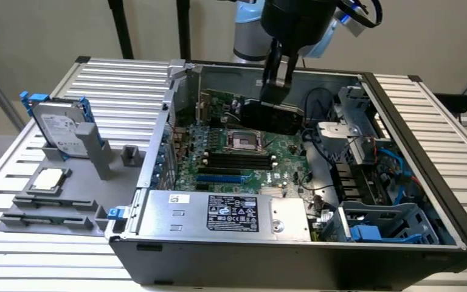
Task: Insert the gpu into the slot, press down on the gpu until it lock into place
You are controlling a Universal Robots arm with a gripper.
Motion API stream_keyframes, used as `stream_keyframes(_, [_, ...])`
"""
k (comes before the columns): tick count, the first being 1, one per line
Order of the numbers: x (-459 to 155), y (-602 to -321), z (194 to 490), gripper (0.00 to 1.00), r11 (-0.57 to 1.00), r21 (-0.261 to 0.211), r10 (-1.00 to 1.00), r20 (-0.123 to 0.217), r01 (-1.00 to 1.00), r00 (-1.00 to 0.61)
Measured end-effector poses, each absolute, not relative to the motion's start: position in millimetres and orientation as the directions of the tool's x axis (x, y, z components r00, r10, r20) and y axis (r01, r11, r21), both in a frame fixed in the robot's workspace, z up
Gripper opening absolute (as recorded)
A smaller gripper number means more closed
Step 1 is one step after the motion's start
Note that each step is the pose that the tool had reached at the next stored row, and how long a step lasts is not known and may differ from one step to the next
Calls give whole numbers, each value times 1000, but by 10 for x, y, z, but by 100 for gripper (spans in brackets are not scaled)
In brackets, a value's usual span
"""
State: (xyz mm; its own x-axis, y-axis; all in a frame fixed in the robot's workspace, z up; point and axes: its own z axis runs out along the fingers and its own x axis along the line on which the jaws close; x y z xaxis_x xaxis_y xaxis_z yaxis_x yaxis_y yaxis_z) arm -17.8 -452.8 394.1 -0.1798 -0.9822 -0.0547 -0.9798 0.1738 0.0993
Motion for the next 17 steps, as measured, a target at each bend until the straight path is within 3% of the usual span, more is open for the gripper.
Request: stream_keyframes(17, [-295,-4604,3650,26,47,101,-995,-87,-994,-56])
